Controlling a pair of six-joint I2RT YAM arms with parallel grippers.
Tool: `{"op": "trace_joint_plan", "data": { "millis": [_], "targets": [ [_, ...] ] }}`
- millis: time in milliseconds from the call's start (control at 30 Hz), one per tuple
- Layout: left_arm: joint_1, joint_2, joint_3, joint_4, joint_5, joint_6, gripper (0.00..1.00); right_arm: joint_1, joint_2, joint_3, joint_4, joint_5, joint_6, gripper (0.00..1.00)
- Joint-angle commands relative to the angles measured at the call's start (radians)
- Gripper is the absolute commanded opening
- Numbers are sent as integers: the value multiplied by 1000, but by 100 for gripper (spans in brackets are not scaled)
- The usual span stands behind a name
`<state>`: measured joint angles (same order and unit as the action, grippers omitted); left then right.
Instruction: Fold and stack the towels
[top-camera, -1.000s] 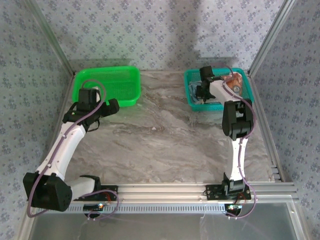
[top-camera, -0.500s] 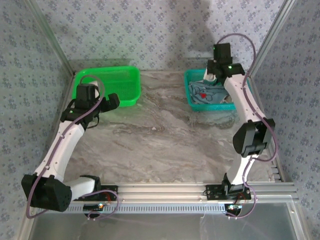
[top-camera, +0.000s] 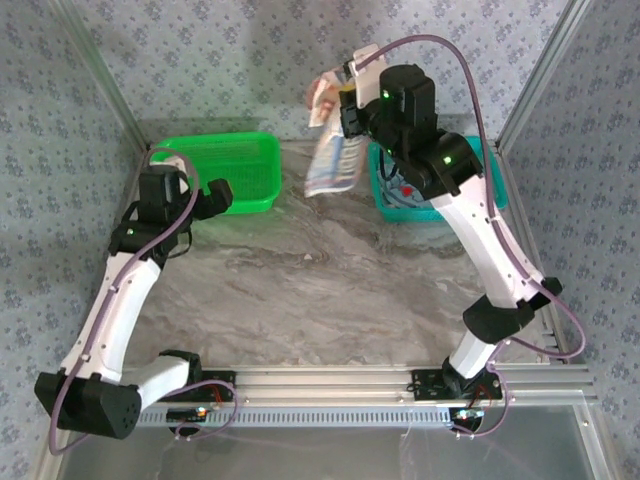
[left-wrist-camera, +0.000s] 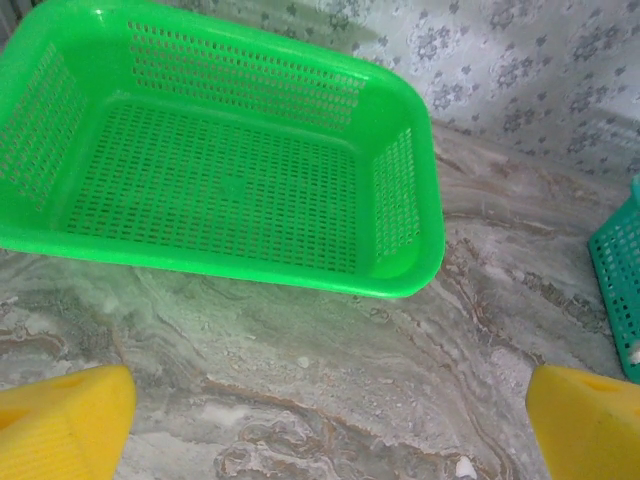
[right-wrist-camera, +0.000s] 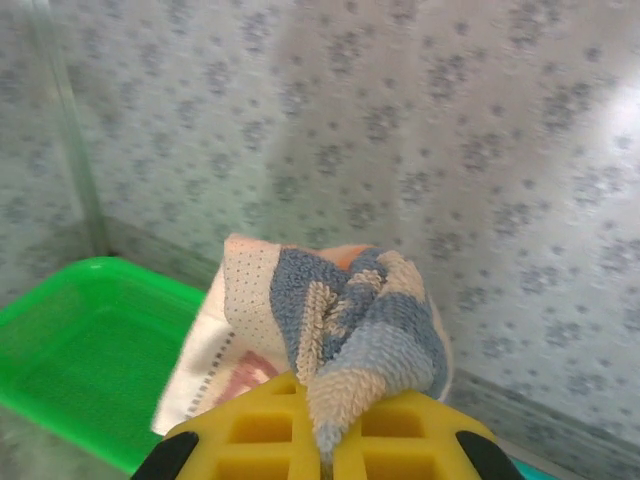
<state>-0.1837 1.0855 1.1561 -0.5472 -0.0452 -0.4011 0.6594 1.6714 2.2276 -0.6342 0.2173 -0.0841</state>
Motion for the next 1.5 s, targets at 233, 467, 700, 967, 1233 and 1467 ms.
{"op": "trace_joint_plan", "data": {
  "millis": [233, 467, 700, 967, 1233, 1467],
  "targets": [
    [-2, -57, -6, -54, 67, 10, 100, -5, -142, -642, 255, -382, 416, 0],
    [-28, -43, -69, -49, 148, -3, 98, -77, -21, -902, 398, -567, 568, 0],
    [-143, 54, -102, 0, 208, 7, 85, -209, 135, -900, 337, -584, 520, 14],
    [-269, 266, -100, 153, 260, -19, 61, -278, 173, -896, 294, -516, 467, 42],
    [-310, 527, 14, 235, 289, -61, 46, -272, 45, -961, 272, -405, 452, 56],
    [-339, 708, 93, 303, 294, -117, 43, -265, 4, -999, 268, -401, 453, 54]
  ]
}}
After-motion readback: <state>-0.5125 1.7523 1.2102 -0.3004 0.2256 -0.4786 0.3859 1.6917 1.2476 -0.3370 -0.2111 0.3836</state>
